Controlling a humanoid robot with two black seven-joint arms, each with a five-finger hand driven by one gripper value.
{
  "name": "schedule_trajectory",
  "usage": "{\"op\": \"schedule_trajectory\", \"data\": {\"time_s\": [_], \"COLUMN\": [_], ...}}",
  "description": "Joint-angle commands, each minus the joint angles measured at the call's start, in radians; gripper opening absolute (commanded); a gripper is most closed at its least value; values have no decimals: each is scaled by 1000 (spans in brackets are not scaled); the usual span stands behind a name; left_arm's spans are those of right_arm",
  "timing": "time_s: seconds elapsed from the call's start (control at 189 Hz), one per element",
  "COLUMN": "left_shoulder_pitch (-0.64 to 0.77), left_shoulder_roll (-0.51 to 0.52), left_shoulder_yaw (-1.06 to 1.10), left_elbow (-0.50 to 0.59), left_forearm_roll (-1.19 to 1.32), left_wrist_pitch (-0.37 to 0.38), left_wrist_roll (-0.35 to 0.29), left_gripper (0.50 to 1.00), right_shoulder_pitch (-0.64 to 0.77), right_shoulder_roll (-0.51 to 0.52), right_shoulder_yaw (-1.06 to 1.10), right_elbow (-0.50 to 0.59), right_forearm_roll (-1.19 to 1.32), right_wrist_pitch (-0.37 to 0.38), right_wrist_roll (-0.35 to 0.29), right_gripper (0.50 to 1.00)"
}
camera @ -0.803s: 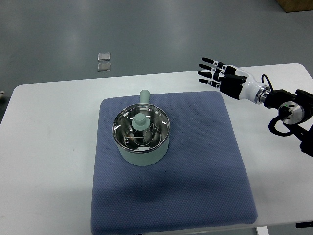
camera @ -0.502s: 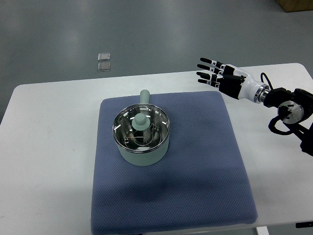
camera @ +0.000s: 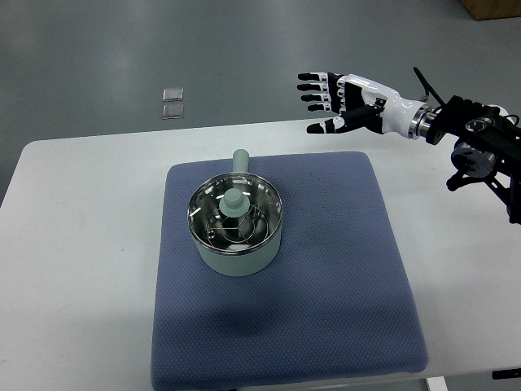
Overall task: Open lid and place right of pot
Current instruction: 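Move the right hand over the saucepan toward the glass lid knob, then lower the right hand and close its fingers around the lid knob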
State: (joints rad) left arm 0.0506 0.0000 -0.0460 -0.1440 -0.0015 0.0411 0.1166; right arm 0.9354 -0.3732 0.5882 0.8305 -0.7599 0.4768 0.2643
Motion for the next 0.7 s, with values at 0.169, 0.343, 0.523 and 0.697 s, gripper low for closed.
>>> {"op": "schedule_trajectory", "data": {"time_s": [0.169,0.343,0.523,0.697], "left_shoulder_pitch": [6,11,11,11], "left_shoulder_roll": [0,0,0,0], "left_shoulder_yaw": [-2,-2,-2,-2], "left_elbow": [0,-2,-3,-8], "left_forearm_roll": [0,0,0,0], "left_wrist_pitch": [-3,-4,-4,-6], "left_wrist_roll": [0,0,0,0], "left_gripper": [1000,1000,1000,1000], "right_shoulder_pitch": [63,157,306,422], "right_shoulder_roll": [-1,0,46,108], "right_shoulder_yaw": [-5,-82,-266,-384], "right_elbow": [114,177,205,200], "right_forearm_roll": [-424,-625,-668,-705], "right_wrist_pitch": [69,114,112,106], "right_wrist_roll": [87,105,105,98], "right_gripper": [932,932,932,932]}}
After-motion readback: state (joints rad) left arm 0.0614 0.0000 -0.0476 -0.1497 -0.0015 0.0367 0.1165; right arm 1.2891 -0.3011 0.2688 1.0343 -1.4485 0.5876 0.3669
